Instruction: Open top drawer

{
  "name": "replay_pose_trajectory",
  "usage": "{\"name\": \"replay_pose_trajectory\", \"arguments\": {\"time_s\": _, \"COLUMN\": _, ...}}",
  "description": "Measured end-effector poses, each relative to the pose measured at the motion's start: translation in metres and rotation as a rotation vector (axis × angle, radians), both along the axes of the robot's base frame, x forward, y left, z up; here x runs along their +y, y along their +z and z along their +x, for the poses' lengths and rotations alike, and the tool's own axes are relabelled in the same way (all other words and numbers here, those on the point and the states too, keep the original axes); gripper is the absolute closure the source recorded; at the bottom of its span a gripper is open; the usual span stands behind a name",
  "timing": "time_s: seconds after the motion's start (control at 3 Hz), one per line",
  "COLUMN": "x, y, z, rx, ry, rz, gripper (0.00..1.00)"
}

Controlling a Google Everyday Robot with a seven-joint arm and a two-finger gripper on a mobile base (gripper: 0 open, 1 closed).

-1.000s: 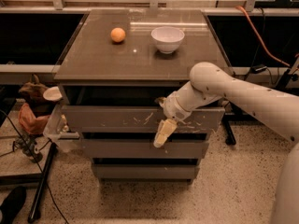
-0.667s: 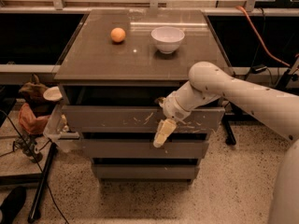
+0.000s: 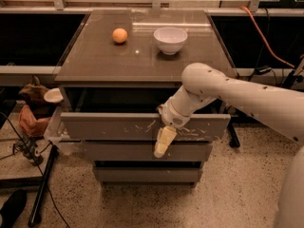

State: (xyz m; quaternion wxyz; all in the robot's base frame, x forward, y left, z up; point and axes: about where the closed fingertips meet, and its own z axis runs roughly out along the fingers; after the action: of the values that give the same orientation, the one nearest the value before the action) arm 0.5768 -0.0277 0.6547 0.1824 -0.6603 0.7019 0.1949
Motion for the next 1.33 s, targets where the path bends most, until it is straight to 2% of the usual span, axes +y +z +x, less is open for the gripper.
{"name": "replay_pose_trajectory", "arguments": {"time_s": 0.33, "x": 0.004, "y": 0.001, "z": -0.027, "rx": 0.039, "ry": 0.015, "rz": -0.029, "gripper": 0.00}}
{"name": "replay_pose_trajectory", "arguments": {"time_s": 0.67, "x": 0.005, "y": 0.002, "z": -0.065, "rx": 0.083, "ry": 0.024, "rz": -0.012, "gripper": 0.00}}
{"name": "replay_pose_trajectory", "arguments": {"time_s": 1.33, "x": 0.007, "y": 0.001, "z": -0.069, "rx": 0.092, "ry": 0.031, "rz": 0.013, "gripper": 0.00}}
